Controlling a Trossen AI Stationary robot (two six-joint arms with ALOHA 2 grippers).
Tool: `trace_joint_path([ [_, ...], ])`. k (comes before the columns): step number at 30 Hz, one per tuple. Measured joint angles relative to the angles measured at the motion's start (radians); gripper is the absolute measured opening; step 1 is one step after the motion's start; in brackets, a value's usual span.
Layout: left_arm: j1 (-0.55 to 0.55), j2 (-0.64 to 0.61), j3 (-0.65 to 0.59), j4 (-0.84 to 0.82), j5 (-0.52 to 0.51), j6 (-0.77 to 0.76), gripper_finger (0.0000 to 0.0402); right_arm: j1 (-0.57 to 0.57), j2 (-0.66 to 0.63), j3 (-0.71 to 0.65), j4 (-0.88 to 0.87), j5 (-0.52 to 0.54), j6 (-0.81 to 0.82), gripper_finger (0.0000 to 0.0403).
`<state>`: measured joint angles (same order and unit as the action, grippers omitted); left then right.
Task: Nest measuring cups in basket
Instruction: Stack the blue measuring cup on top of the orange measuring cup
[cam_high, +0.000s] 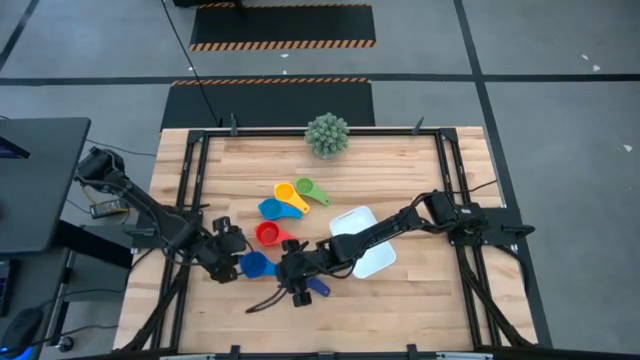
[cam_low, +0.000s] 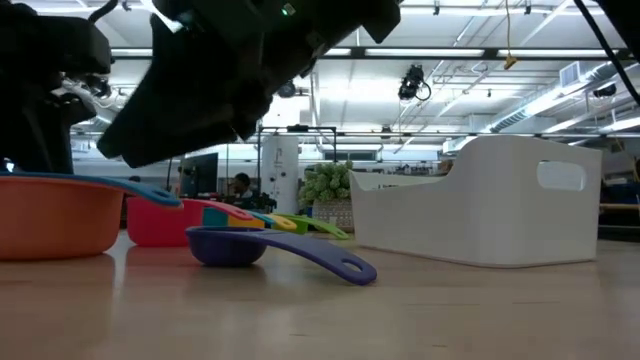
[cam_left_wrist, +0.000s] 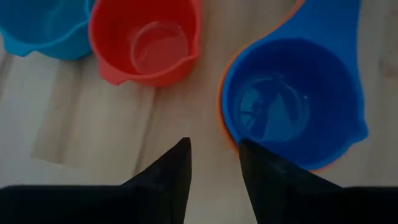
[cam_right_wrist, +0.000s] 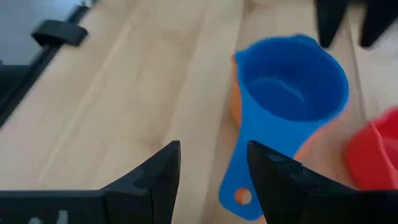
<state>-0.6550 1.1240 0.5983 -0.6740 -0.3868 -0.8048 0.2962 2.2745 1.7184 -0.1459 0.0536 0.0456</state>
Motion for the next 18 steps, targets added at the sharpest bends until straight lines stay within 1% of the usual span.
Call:
trace_joint_path([
  [5,-0.031,0.0,0.001,0.042,0.036,-0.028,0.0142,-0.005,-0.006,-0.001,-0.066,-0.002,-0.001,0.0193],
  [8,-0.045,0.0,0.019,0.026,0.033,-0.027,0.0142,-0.005,-0.018,-0.002,-0.067,-0.001,-0.01,0.0193],
  [12,-0.045,0.0,0.038,-0.059,-0.042,-0.029,0.0142,0.011,-0.022,0.0,-0.054,-0.002,-0.033,0.0193],
  [14,-0.042,0.0,0.033,-0.069,-0.087,-0.029,0.0142,0.017,-0.022,0.0,-0.056,0.0,-0.045,0.0193],
  [18,-0.003,0.007,-0.002,-0.069,-0.083,-0.028,0.0142,0.018,-0.022,0.0,-0.052,0.004,-0.046,0.0193],
])
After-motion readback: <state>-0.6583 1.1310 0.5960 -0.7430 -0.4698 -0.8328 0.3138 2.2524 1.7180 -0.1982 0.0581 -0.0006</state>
